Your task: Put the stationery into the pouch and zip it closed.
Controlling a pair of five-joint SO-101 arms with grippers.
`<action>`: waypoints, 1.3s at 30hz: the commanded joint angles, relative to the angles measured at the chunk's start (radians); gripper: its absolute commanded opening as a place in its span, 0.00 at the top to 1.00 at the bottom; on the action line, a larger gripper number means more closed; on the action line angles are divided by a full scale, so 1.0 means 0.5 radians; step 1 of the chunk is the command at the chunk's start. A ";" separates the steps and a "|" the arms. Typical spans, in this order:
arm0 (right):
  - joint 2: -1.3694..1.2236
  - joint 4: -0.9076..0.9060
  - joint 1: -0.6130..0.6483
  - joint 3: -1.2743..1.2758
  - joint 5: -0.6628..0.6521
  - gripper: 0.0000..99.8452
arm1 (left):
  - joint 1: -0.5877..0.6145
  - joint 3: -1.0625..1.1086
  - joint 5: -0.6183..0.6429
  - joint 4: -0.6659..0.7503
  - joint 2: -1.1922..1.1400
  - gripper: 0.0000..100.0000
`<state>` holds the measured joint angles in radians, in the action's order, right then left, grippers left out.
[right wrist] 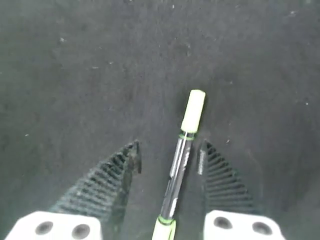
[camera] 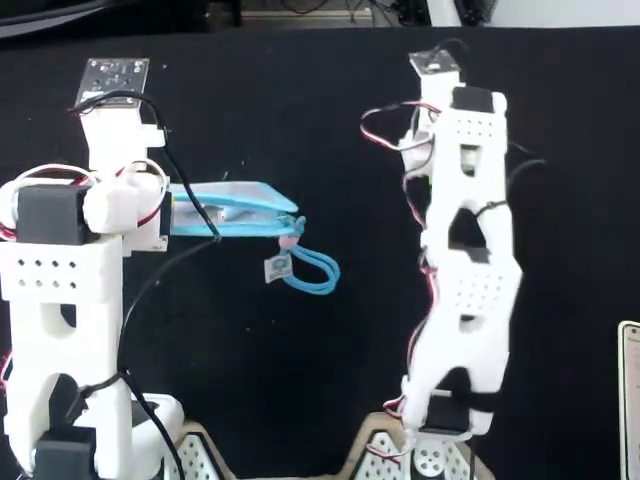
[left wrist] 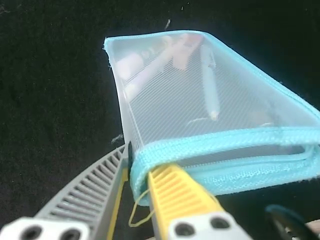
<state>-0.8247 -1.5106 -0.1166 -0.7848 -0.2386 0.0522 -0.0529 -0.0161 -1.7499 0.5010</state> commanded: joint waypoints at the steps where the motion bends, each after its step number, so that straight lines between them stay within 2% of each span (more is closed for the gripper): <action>1: -0.351 -0.221 -0.068 -0.738 -0.025 0.82 | -0.017 0.032 -0.025 -0.012 0.028 0.97; 8: -0.864 -0.408 -0.092 -1.496 -0.025 0.82 | -0.020 0.026 -0.025 -0.012 0.028 0.97; 10: -0.962 -0.427 -0.089 -1.606 -0.028 0.85 | -0.020 0.026 -0.025 -0.012 0.028 0.97; 14: -1.051 -0.436 -0.077 -1.649 -0.209 0.99 | -0.020 0.020 -0.025 -0.012 0.028 0.97; 21: -0.959 -0.516 -0.077 -1.619 -0.233 0.99 | -0.020 0.014 -0.025 -0.009 0.028 0.97; 26: -0.707 -0.519 0.000 -1.189 -0.129 0.99 | -0.020 0.014 -0.025 -0.006 0.028 0.97; 33: 0.054 -0.500 0.255 -0.100 -0.153 0.99 | -0.020 0.014 -0.025 -0.006 0.028 0.97; 39: 0.600 -0.163 0.393 0.729 -0.184 0.99 | -0.017 0.023 -0.025 -0.009 0.028 0.97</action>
<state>-0.7480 -1.7054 0.0460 -0.6559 -0.3199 0.0522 -0.0269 -0.0161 -1.7499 0.5025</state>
